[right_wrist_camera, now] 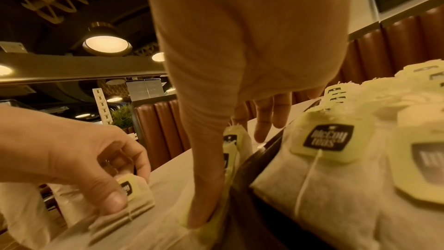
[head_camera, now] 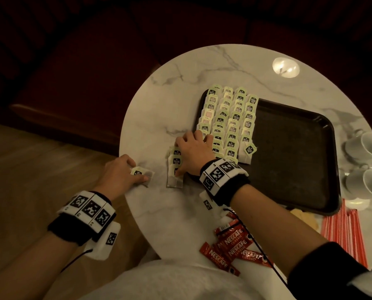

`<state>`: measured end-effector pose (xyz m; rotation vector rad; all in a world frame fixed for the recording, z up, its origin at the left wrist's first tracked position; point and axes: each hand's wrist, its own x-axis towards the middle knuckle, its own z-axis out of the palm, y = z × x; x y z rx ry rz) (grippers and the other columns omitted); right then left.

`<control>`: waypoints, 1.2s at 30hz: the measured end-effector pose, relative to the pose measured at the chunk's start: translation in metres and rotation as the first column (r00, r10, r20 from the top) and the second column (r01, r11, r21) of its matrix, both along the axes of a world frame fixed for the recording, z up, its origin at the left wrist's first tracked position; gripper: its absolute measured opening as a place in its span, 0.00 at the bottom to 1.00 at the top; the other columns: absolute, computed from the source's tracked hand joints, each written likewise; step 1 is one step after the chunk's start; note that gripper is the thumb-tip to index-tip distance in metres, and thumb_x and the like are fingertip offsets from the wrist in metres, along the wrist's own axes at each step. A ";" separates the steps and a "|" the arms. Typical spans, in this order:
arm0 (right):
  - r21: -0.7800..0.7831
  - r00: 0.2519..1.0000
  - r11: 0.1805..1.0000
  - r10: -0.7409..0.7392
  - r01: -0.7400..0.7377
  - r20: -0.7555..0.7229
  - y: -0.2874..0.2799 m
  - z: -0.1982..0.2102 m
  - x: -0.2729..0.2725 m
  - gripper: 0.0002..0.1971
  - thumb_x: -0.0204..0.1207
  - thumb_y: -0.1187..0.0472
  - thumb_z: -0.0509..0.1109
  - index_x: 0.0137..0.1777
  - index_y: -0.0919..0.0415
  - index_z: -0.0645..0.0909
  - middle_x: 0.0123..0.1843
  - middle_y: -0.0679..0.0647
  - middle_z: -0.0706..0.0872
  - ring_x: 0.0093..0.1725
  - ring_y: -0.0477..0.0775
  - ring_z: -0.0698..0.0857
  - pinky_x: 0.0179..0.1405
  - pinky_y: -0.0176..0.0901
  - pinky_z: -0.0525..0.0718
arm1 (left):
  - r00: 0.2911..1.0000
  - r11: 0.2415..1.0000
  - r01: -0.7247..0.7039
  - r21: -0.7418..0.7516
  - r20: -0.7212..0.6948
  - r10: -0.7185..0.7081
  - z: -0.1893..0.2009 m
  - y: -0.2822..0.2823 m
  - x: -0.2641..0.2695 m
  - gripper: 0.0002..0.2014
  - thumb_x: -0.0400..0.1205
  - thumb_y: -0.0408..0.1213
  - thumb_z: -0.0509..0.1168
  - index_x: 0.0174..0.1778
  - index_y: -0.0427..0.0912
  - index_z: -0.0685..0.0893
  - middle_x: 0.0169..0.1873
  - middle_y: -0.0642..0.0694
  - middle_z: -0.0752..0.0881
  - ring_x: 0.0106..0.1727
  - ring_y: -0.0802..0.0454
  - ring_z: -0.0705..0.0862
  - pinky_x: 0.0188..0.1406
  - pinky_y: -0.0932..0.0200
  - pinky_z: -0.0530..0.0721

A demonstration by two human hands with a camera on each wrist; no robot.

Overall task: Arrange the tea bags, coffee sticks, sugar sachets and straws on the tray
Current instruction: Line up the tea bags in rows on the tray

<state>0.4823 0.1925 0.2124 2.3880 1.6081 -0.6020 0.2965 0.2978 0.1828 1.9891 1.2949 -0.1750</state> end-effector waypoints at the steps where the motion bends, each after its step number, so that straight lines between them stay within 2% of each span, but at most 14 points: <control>1: 0.017 1.000 1.000 0.004 -0.004 -0.019 0.000 0.000 0.000 0.41 0.66 0.41 0.80 0.74 0.57 0.68 0.75 0.57 0.70 0.75 0.63 0.65 0.75 0.67 0.60 | 1.000 1.000 0.013 0.014 0.011 -0.013 0.001 -0.001 0.001 0.23 0.63 0.45 0.84 0.46 0.42 0.82 0.43 0.44 0.83 0.51 0.43 0.82 0.44 0.51 0.82; 6: 0.087 0.991 0.996 0.032 -0.020 -0.132 -0.004 -0.001 -0.005 0.26 0.72 0.52 0.77 0.65 0.56 0.69 0.64 0.54 0.83 0.68 0.59 0.73 0.68 0.59 0.61 | 0.992 0.997 0.069 0.035 0.106 -0.072 -0.003 -0.004 0.002 0.16 0.66 0.41 0.83 0.38 0.42 0.82 0.42 0.43 0.82 0.46 0.46 0.81 0.42 0.51 0.81; 9: 0.122 0.983 0.992 0.038 -0.016 -0.179 -0.008 0.000 -0.009 0.26 0.74 0.57 0.75 0.67 0.57 0.67 0.60 0.55 0.85 0.62 0.60 0.79 0.65 0.54 0.63 | 0.973 0.990 0.139 0.000 0.187 -0.136 -0.009 -0.007 -0.001 0.14 0.70 0.38 0.80 0.37 0.46 0.79 0.36 0.47 0.85 0.40 0.47 0.83 0.35 0.55 0.79; 11: 0.140 0.957 0.988 -0.021 0.064 -0.289 -0.011 0.003 -0.010 0.26 0.73 0.60 0.76 0.67 0.59 0.68 0.57 0.58 0.85 0.57 0.62 0.82 0.58 0.51 0.69 | 0.957 0.988 0.152 -0.011 0.252 -0.145 -0.010 -0.009 -0.001 0.13 0.72 0.36 0.79 0.37 0.49 0.79 0.34 0.49 0.85 0.37 0.51 0.82 0.34 0.57 0.76; 14: 0.176 0.857 0.950 -0.141 0.258 -0.496 -0.016 0.008 -0.008 0.25 0.70 0.63 0.79 0.62 0.60 0.72 0.53 0.60 0.85 0.51 0.62 0.84 0.43 0.45 0.75 | 0.918 0.989 0.132 -0.070 0.385 -0.095 -0.003 -0.009 0.003 0.07 0.74 0.33 0.77 0.39 0.47 0.85 0.33 0.50 0.87 0.36 0.55 0.83 0.37 0.60 0.78; 16: 0.219 0.807 0.914 -0.166 0.342 -0.566 -0.020 0.015 -0.004 0.21 0.68 0.62 0.81 0.55 0.58 0.73 0.49 0.56 0.83 0.48 0.59 0.83 0.40 0.41 0.73 | 0.878 0.988 0.101 -0.113 0.477 -0.035 0.007 -0.006 0.007 0.04 0.75 0.31 0.76 0.41 0.44 0.88 0.36 0.49 0.90 0.41 0.54 0.86 0.43 0.59 0.83; 18: 0.242 0.731 0.869 -0.181 0.432 -0.658 -0.026 0.023 0.001 0.20 0.67 0.62 0.83 0.51 0.56 0.74 0.47 0.54 0.85 0.45 0.55 0.82 0.39 0.41 0.74 | 0.833 0.988 0.031 -0.152 0.550 0.058 0.018 -0.003 0.014 0.05 0.75 0.30 0.75 0.40 0.44 0.89 0.36 0.53 0.91 0.41 0.59 0.87 0.43 0.64 0.85; 20: 0.215 0.601 0.813 -0.195 0.541 -0.775 -0.031 0.031 0.007 0.20 0.65 0.62 0.84 0.53 0.55 0.78 0.48 0.53 0.88 0.46 0.54 0.86 0.45 0.39 0.82 | 0.781 0.970 -0.063 -0.237 0.593 0.195 0.027 -0.002 0.023 0.05 0.76 0.30 0.74 0.41 0.46 0.90 0.35 0.56 0.90 0.39 0.63 0.87 0.39 0.68 0.84; 23: 0.121 0.360 0.752 -0.163 0.648 -0.919 -0.039 0.041 0.012 0.20 0.65 0.68 0.84 0.53 0.56 0.81 0.51 0.57 0.90 0.52 0.56 0.89 0.58 0.51 0.88 | 0.658 0.875 -0.162 -0.456 0.611 0.440 0.042 -0.003 0.039 0.04 0.79 0.30 0.71 0.44 0.43 0.89 0.37 0.49 0.89 0.41 0.57 0.88 0.38 0.64 0.87; 26: 0.058 0.194 0.738 -0.100 0.672 -0.976 -0.046 0.052 0.015 0.16 0.68 0.75 0.80 0.52 0.60 0.83 0.48 0.60 0.89 0.48 0.55 0.89 0.54 0.52 0.90 | 0.581 0.811 -0.115 -0.573 0.623 0.523 0.056 -0.009 0.057 0.04 0.80 0.28 0.68 0.47 0.40 0.87 0.36 0.51 0.88 0.39 0.60 0.86 0.39 0.62 0.88; 28: 0.025 0.127 0.733 -0.085 0.680 -0.988 -0.049 0.057 0.014 0.15 0.69 0.76 0.79 0.51 0.61 0.84 0.46 0.57 0.90 0.46 0.53 0.88 0.50 0.48 0.90 | 0.573 0.785 -0.058 -0.616 0.624 0.532 0.063 -0.016 0.069 0.05 0.80 0.28 0.68 0.49 0.39 0.87 0.37 0.50 0.89 0.41 0.58 0.87 0.39 0.60 0.89; 30: 0.004 0.088 0.728 -0.077 0.685 -0.993 -0.050 0.058 0.014 0.16 0.69 0.76 0.78 0.54 0.62 0.86 0.48 0.58 0.91 0.49 0.55 0.88 0.53 0.54 0.89 | 0.571 0.758 -0.002 -0.653 0.621 0.537 0.068 -0.025 0.080 0.06 0.81 0.28 0.66 0.50 0.39 0.87 0.40 0.45 0.91 0.42 0.53 0.89 0.42 0.56 0.90; 33: -0.010 0.068 0.717 -0.079 0.697 -0.995 -0.052 0.059 0.015 0.16 0.70 0.74 0.78 0.58 0.65 0.87 0.54 0.63 0.91 0.52 0.59 0.88 0.56 0.57 0.88 | 0.576 0.705 0.061 -0.707 0.602 0.553 0.075 -0.038 0.094 0.08 0.84 0.28 0.60 0.51 0.35 0.86 0.36 0.44 0.91 0.38 0.52 0.89 0.35 0.59 0.88; 36: -0.027 0.048 0.694 -0.088 0.719 -0.995 -0.056 0.061 0.018 0.14 0.72 0.73 0.77 0.58 0.66 0.87 0.55 0.62 0.91 0.52 0.57 0.90 0.53 0.50 0.90 | 0.625 0.602 0.126 -0.789 0.534 0.569 0.082 -0.048 0.101 0.15 0.87 0.39 0.54 0.53 0.35 0.85 0.38 0.43 0.91 0.40 0.50 0.89 0.36 0.59 0.88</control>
